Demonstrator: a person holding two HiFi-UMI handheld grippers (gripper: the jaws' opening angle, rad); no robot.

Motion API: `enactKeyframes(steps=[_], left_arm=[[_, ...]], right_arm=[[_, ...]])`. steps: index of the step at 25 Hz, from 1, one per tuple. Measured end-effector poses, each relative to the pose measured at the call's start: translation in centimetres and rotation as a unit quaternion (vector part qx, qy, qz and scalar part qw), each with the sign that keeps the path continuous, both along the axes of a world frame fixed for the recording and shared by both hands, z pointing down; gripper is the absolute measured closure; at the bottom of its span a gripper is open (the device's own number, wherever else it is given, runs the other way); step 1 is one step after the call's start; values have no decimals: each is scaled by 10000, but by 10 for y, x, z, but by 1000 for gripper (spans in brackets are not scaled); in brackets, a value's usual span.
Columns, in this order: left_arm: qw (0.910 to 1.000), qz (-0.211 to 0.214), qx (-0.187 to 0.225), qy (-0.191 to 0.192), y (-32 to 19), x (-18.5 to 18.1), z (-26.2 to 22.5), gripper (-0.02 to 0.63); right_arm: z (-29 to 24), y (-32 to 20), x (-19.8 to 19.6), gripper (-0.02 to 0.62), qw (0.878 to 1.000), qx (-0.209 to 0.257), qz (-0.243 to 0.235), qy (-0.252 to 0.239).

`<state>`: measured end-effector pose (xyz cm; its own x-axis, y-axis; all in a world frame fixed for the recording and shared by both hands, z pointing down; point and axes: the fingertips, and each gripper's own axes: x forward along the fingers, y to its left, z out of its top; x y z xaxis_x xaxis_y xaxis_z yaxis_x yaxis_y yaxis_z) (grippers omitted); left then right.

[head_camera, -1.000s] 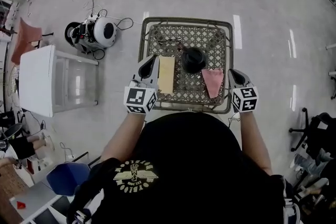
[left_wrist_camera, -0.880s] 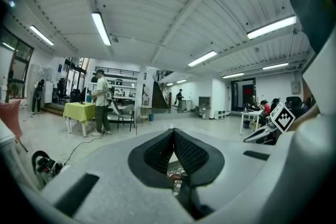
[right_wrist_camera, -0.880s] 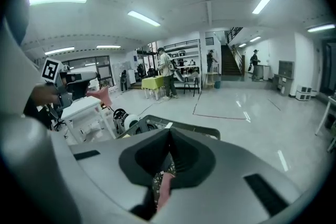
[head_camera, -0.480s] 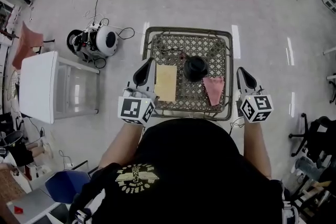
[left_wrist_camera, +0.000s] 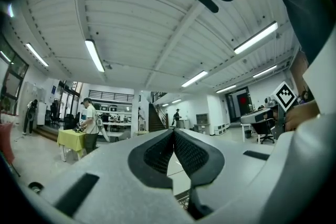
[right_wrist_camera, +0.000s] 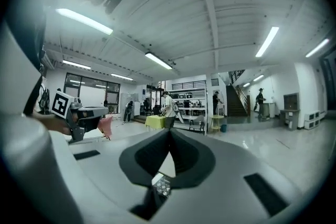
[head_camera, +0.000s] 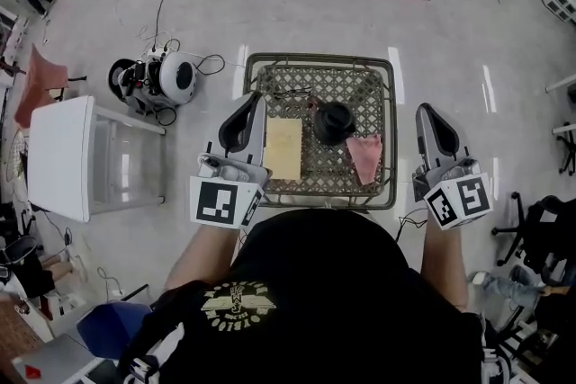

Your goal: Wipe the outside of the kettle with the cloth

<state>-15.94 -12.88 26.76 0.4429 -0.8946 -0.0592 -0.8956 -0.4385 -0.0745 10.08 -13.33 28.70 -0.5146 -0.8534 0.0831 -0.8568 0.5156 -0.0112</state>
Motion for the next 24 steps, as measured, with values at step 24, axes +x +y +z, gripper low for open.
enactKeyframes(steps=[24], left_arm=[[9942, 1021, -334, -75, 11, -18, 7, 601]], right_arm=[[7, 24, -30, 584, 9976, -378, 547, 180]])
